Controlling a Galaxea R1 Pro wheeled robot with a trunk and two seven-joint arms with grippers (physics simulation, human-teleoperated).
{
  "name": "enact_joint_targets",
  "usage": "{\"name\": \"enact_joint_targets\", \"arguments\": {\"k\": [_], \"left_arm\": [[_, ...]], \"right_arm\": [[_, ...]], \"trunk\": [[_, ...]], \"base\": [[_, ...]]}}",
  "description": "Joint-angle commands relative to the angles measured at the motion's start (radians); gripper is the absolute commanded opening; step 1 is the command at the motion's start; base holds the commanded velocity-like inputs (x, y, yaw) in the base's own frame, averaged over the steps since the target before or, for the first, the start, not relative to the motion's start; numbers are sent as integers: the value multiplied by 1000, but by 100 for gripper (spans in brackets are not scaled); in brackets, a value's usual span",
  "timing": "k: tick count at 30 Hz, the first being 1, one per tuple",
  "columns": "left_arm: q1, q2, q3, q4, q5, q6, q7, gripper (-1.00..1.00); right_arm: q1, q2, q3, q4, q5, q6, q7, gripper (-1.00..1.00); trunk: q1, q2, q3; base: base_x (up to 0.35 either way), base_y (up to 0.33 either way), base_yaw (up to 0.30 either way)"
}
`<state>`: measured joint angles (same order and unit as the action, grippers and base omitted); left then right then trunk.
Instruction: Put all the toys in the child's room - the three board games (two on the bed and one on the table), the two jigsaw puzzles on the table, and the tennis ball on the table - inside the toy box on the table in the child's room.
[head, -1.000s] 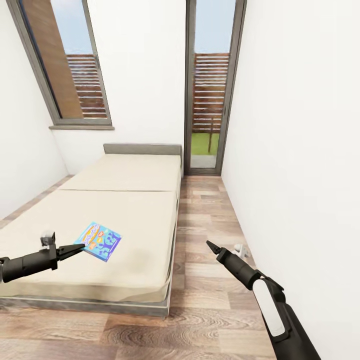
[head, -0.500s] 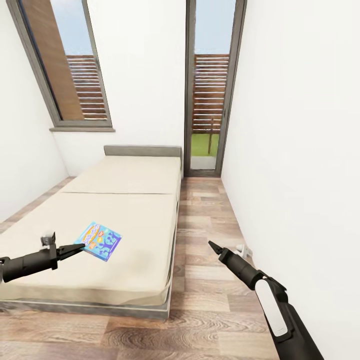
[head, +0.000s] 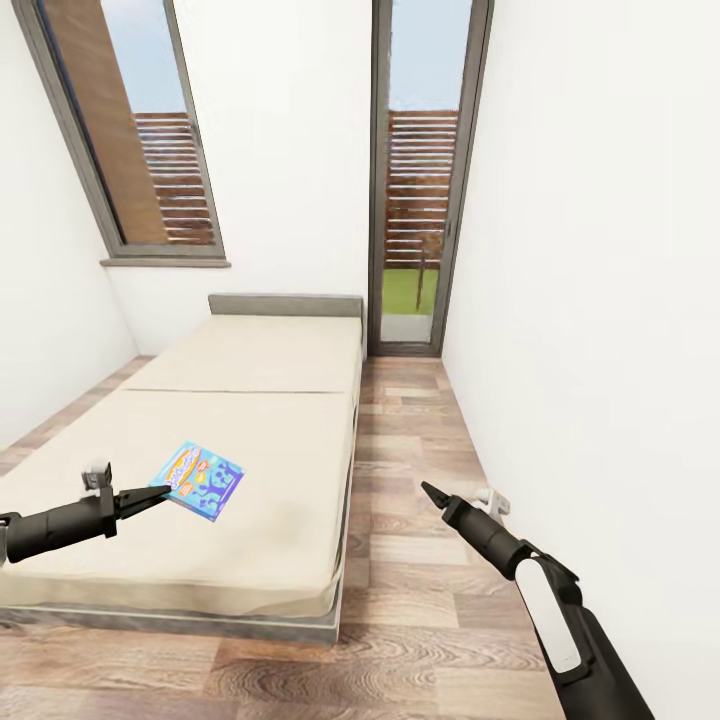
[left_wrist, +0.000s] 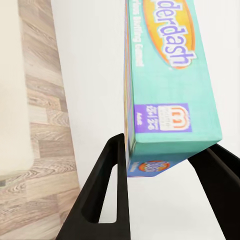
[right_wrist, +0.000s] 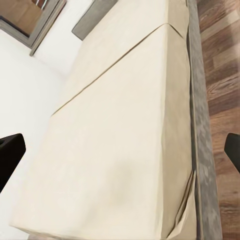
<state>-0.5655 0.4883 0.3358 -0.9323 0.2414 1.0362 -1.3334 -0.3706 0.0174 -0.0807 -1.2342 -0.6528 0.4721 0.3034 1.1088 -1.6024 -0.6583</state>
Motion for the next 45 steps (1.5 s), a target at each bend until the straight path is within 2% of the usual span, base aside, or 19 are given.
{"name": "enact_joint_targets", "arguments": {"k": [1,6,12,19,45], "left_arm": [[0,0,0,-1,1,8,-2,-100],[-1,0,-1,-2,1,7,-3,-100],[-1,1,-33,0,0,7,-1,-100],[-1,0,-39,1,-2,5,3,-100],[-1,4,-42,1,-3,1,8,-100]], "right_arm": [[-1,1,-4,-1,-5,8,3,100],[-1,1,-4,-4,-6,9,5,100],[-1,1,-3,-8,-5,11,5,100],[-1,0,-5,-7,-5,12,5,100],[-1,-2,-5,-1,-4,11,1,100]], "trunk": [[-4,7,2],[-23,42,18],[-46,84,37],[-73,133,59],[-173,315,140]], "base": [[0,0,0],[0,0,0],[0,0,0],[0,0,50],[0,0,272]]}}
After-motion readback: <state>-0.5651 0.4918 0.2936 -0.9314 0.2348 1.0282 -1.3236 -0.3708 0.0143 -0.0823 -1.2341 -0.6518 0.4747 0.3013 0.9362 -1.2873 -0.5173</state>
